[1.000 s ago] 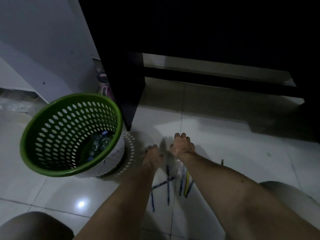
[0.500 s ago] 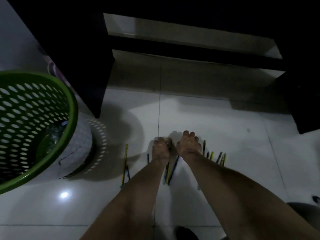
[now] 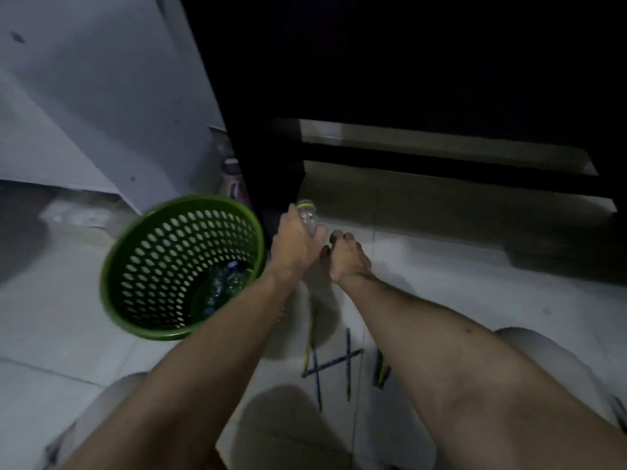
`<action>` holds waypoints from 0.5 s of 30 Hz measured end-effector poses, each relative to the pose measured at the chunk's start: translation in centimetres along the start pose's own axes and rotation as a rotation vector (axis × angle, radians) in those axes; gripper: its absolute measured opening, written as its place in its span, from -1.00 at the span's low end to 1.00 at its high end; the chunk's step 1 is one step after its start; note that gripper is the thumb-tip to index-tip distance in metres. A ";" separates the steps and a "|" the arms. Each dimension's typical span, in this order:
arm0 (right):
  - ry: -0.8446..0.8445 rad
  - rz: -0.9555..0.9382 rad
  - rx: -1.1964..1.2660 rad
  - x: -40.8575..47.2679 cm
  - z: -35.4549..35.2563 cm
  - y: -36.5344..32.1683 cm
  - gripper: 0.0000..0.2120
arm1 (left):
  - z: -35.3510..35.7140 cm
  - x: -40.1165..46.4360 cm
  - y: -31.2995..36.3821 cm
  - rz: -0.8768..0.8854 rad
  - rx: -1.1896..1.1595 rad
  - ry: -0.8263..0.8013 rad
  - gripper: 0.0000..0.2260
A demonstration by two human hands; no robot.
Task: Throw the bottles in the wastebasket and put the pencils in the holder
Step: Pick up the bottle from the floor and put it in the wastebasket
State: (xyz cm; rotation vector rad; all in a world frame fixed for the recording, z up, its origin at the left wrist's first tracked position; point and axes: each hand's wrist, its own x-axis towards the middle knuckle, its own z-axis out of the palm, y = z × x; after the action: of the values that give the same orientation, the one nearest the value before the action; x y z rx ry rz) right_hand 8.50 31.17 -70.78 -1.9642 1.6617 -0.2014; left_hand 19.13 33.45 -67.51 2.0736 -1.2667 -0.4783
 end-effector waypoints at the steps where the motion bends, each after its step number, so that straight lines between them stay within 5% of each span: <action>1: 0.001 -0.032 0.031 -0.1 0.0 -1.7 -0.64 | -1.6 0.8 -0.9 -0.003 -0.012 0.035 -0.44; 7: -0.041 -0.074 0.213 -1.1 1.3 -10.1 -0.47 | -10.6 1.9 -5.3 -0.125 -0.002 0.197 -0.53; 10: -0.123 -0.081 0.200 -1.4 2.6 -11.7 -0.38 | -12.0 1.3 -7.5 -0.298 0.086 0.086 -0.62; 15: -0.177 0.038 0.207 -1.7 5.8 -11.9 -0.58 | -11.0 0.4 -12.1 -0.566 0.178 -0.139 -0.62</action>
State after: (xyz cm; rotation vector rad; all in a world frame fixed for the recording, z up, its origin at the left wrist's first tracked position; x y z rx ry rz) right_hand 21.02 35.55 -69.36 -1.7427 1.5006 -0.1723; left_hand 33.79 40.68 -68.01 2.5911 -0.7976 -0.7915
